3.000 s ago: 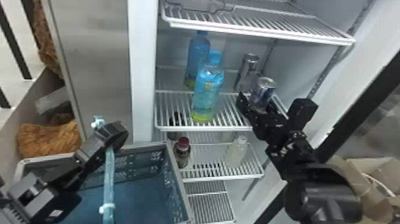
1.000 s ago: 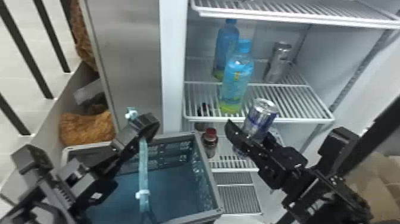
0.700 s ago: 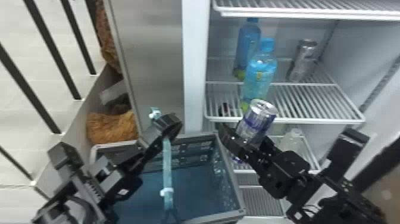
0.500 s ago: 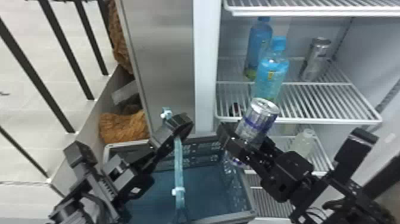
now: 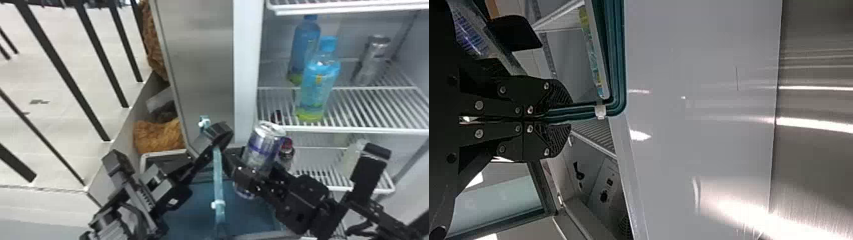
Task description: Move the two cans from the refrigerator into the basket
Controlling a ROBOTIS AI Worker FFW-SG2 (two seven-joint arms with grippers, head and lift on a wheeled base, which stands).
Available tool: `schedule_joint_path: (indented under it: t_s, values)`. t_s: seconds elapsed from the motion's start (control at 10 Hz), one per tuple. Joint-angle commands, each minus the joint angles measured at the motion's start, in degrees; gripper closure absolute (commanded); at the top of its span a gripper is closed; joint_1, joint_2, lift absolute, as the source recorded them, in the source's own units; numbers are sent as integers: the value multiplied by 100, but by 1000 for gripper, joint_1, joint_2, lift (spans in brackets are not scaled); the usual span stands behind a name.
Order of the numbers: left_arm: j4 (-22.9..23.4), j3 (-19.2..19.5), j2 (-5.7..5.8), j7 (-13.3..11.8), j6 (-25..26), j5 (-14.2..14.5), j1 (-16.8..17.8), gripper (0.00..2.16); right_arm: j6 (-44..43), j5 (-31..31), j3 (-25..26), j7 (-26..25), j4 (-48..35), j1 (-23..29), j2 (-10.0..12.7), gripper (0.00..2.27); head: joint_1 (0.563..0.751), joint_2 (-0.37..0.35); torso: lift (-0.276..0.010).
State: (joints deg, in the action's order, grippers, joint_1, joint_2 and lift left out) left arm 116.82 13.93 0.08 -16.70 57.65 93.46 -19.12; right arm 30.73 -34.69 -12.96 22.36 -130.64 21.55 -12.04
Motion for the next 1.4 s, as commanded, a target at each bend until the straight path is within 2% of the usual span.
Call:
schedule_joint_path:
  t_s: [0.0,0.1,0.3,0.6,1.0,1.3]
  values:
    - [-3,1,-8,0,0,0,0,1200,49,-4,-87,41,92,-102,-8,575,695,143,-35]
    - [-3,1,1,0,-14,0,0,1202,35,-4,-75,41,92,-116,-8,348,695,152,-35]
    - [11,1,-8,0,-14,11,0,1200,-36,7,-18,41,92,-102,0,96,695,153,-35]
    - [-3,1,-8,0,-14,23,-14,1200,-443,396,656,41,-35,109,159,96,695,123,-35]
    - [-3,1,-8,0,-28,34,-14,1200,-725,796,1536,32,-372,404,326,98,695,-15,-35]
    - [11,1,-8,-9,-28,46,-28,1200,-879,944,2107,6,-555,615,475,101,695,-80,-35]
